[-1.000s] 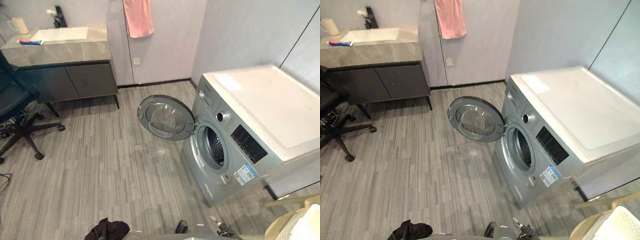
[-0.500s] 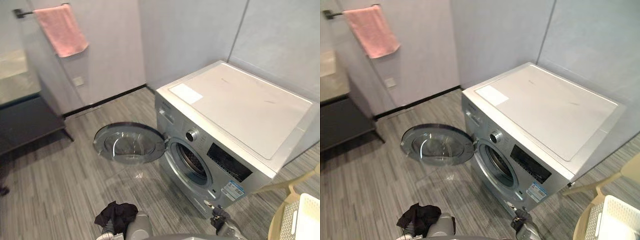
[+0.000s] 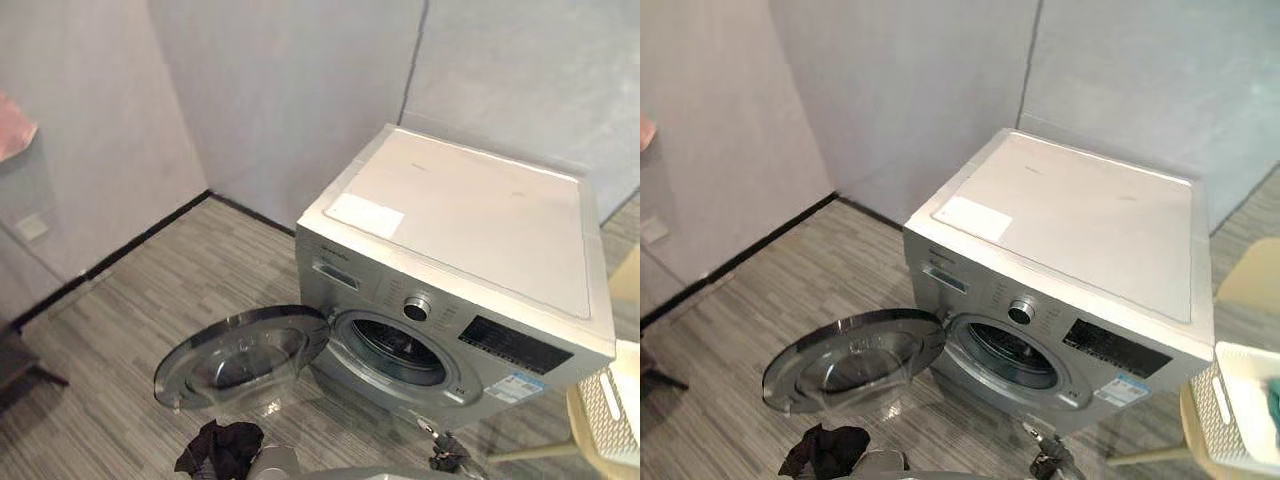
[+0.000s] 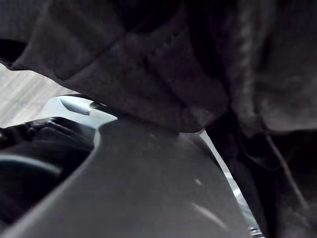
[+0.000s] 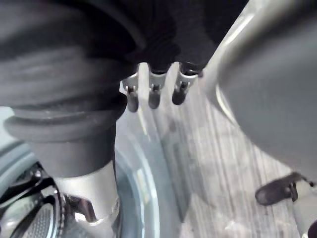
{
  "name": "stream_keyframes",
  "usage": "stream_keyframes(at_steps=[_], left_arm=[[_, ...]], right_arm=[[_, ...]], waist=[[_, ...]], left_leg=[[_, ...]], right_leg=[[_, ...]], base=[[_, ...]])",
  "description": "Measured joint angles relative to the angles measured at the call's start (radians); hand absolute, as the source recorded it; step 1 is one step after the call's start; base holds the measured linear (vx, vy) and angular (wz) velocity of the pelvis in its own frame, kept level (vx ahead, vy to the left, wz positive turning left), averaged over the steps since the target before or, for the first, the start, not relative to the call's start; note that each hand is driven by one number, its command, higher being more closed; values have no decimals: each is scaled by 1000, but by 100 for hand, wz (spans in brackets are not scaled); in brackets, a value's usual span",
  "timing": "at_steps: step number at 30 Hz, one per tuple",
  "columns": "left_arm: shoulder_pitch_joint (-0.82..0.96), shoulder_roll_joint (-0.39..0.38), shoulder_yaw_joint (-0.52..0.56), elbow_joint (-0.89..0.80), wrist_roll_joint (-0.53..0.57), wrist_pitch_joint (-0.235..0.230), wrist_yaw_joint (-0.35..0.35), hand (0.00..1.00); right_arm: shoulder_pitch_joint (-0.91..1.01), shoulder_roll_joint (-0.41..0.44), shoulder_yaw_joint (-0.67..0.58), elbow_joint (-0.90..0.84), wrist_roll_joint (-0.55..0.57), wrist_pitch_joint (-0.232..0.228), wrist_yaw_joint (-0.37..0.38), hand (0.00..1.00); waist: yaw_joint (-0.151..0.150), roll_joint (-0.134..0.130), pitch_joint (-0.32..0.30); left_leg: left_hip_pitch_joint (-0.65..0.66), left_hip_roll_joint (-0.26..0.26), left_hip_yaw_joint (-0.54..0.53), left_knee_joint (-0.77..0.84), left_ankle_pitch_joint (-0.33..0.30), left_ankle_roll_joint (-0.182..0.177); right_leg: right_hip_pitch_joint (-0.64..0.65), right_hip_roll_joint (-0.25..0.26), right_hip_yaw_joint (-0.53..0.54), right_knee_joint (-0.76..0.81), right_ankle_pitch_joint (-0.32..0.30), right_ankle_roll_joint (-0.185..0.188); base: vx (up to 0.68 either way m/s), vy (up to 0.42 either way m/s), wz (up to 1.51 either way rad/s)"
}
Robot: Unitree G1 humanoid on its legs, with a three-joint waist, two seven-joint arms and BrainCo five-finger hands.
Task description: Pick up the laundry basket with both hands and put the clothes into the washing machine.
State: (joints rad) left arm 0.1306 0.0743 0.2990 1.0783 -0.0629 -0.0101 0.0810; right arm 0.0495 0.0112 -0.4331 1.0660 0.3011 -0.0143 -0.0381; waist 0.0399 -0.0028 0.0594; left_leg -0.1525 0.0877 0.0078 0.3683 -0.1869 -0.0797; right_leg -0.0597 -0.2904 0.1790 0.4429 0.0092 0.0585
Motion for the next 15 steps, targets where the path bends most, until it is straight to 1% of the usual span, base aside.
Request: stream_keyframes(at_steps=[1,2,3,4,5,6,7,8,9,11,12,14,15], left_arm=[[0,-8,-11,0,1,0,7,100],[1,-17,-13,0,3,1,8,100],[8,-9,-13,0,7,0,9,100],[6,-3,-13,0,7,0,9,100],[4,-3,-13,0,8,0,9,100],[3,-10,-14,2,9,-1,7,100],[3,-9,-12,5,12,-2,6,100],[-5,5,-21,22,17,-2,7,100],[-15,14,-27,31,17,-1,7,100],[-27,28,-33,36,18,1,7,100],[-35,23,-35,37,21,2,7,100],[-38,19,-35,36,34,1,6,100],[-40,16,-34,33,36,1,6,100]], right_arm=[[8,-15,1,-12,0,1,0,0],[15,-21,1,-21,0,0,1,0],[19,-27,4,-25,-3,-1,1,0],[24,-25,6,-24,-5,0,1,0],[33,-25,11,-13,-21,0,-1,0],[29,-24,16,-5,-30,0,-2,0],[24,-24,24,0,-35,-1,-3,0],[17,-24,35,13,-37,2,-2,0],[19,-22,50,19,-38,3,-2,0],[24,-20,44,28,-34,5,-1,0],[23,-24,45,27,-36,4,-1,0],[25,-25,45,29,-36,4,-1,0],[24,-25,49,39,-36,3,-1,0]], waist=[[-7,18,4],[-14,30,5],[-28,44,12],[-30,36,13],[-25,24,11],[-25,20,10],[-25,16,8],[-24,6,9],[-28,-16,6],[-28,-24,17],[-28,-19,22],[-28,-15,21],[-27,-14,19]], left_leg=[[37,7,37,-21,8,23],[49,20,54,-23,7,30],[80,37,81,-30,3,37],[102,41,101,-43,3,37],[134,49,141,-61,3,36],[150,57,174,-80,7,30],[151,60,191,-95,12,23],[148,68,222,-123,24,7],[149,66,244,-150,37,-3],[162,53,231,-185,55,-13],[188,46,189,-225,71,-21],[213,57,159,-246,78,-25],[224,81,142,-237,72,-36]], right_leg=[[-40,-9,-46,60,54,-61],[-50,-9,-75,86,58,-56],[-65,-5,-179,144,19,-14],[-72,-4,-249,160,4,-11],[-63,-18,-393,154,-34,-44],[-48,-25,-470,98,-39,-27],[-45,-23,-503,62,-45,-18],[-35,-11,-564,-21,-56,-2],[-11,12,-592,-120,-68,16],[16,37,-586,-212,-91,48],[24,53,-580,-226,-89,45],[54,77,-590,-247,-90,42],[91,103,-609,-275,-92,36]], base=[[73,195,-88],[59,151,-64],[46,79,-46],[62,64,-73],[67,24,-103],[52,-2,-106],[16,-52,-113],[-19,-114,-96],[-19,-102,-87],[0,-144,-50],[8,-154,-27],[27,-123,6],[47,-141,24]])
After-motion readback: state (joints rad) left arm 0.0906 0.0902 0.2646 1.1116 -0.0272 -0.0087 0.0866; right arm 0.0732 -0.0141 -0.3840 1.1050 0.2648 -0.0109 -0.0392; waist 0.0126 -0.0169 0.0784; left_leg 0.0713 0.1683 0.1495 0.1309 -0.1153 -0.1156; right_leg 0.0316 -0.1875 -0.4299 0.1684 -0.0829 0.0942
